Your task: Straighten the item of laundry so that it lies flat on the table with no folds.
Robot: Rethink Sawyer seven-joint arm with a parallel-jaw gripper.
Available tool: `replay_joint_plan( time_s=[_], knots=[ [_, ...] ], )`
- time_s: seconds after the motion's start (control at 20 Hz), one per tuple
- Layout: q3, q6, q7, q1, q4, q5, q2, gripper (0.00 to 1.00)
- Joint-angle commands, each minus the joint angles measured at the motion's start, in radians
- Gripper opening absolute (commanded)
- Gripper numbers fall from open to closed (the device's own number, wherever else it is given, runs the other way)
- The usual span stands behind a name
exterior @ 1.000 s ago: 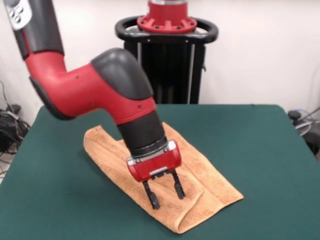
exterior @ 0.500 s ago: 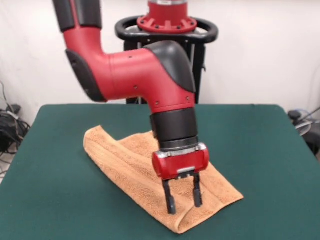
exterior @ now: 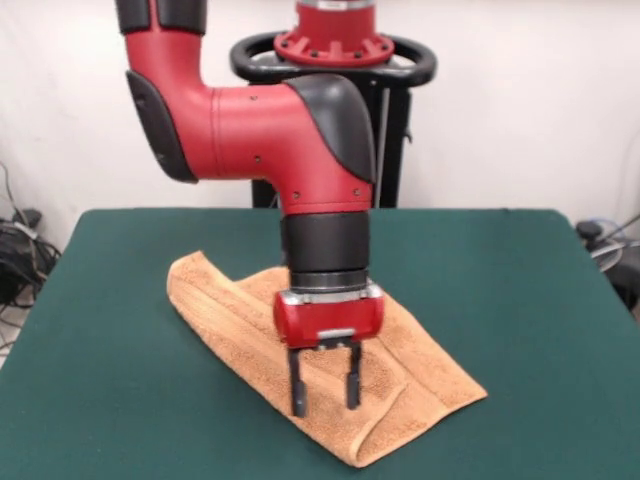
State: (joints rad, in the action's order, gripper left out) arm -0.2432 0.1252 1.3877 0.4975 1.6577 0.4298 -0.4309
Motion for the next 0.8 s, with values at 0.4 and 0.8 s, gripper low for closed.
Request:
replay_joint_plan(
  time_s=[0.4, 0.8],
  knots=[
    [0.235, 0.046, 0.167, -0.145, -0.220, -0.142, 0.201, 1.00],
    [0.364, 0.029, 0.188, -0.271, -0.304, -0.258, 0.279, 1.00]
  ],
)
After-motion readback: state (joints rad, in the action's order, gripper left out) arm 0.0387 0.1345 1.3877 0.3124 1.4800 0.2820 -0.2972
